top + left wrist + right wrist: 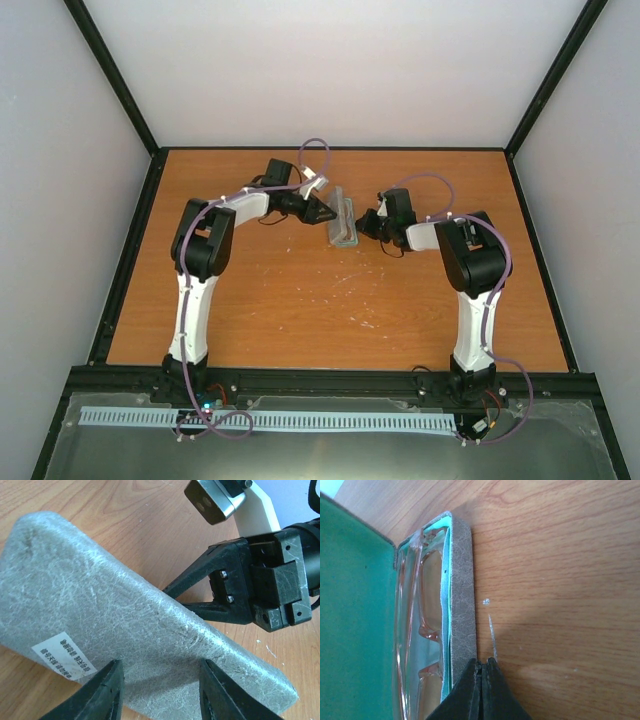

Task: Organize the sunglasses
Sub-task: Close the sunglasses case at the center of the board.

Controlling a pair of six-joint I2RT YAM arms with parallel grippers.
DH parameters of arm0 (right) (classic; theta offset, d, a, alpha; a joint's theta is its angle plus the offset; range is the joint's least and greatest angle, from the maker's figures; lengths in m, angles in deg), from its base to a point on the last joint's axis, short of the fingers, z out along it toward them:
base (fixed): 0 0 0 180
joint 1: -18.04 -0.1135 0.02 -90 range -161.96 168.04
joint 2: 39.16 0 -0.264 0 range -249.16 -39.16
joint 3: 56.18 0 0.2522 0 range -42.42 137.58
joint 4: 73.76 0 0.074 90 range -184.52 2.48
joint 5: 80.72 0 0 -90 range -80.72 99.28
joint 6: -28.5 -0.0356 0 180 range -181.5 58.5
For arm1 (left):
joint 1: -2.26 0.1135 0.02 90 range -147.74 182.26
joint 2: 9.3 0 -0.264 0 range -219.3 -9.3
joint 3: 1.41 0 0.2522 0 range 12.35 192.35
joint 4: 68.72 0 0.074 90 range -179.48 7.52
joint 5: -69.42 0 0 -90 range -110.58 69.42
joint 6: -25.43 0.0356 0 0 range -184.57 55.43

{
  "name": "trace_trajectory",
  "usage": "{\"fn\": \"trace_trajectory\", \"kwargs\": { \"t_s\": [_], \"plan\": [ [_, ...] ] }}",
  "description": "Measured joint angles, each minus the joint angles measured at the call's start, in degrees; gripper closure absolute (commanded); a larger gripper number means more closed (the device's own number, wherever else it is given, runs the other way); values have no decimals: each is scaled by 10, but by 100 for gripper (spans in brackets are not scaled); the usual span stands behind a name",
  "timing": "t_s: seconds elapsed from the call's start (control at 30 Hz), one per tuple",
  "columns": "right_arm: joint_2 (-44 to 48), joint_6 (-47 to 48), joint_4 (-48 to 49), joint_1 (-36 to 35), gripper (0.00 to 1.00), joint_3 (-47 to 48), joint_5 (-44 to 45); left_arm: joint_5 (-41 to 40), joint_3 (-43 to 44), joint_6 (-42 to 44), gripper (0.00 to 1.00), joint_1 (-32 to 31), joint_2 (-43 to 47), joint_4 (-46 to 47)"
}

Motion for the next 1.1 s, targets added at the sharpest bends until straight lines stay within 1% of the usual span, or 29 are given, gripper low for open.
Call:
{"fn": "trace_trajectory", "kwargs": {
  "t_s": [0.4,0.53,0.67,0.7,0.73,0.8,0.83,0.87,0.9,0.93,0.97,1.07,1.1],
  "plan": [
    [0,-3,13,0,97,-8,-8,-2,45,0,58,-9,-34,11],
    [-2,0,12,0,97,-8,-34,-3,55,0,59,-16,-45,19],
    [-7,7,17,-6,97,-7,-57,15,59,0,59,-36,-59,29],
    [-8,8,17,-7,96,-7,-62,17,60,0,57,-40,-59,29],
    [-8,9,17,-7,95,-7,-63,19,60,0,52,-44,-60,30],
    [-8,13,17,-7,93,-7,-64,23,61,0,38,-47,-60,29],
    [-7,15,16,-7,90,-7,-63,26,61,2,33,-47,-59,27],
    [-4,21,12,-7,86,-9,-61,23,57,2,20,-47,-54,26],
    [0,25,5,-9,84,-10,-58,19,52,6,4,-47,-49,26],
    [8,34,-5,-9,83,-12,-53,15,42,9,1,-46,-40,28],
    [21,45,-22,-10,81,-14,-45,11,30,11,1,-44,-28,28],
    [76,78,-71,-8,75,-21,-22,-27,-16,16,0,-37,24,16],
    [101,93,-87,-5,72,-22,-16,-40,-32,17,1,-28,44,11]
  ]
}}
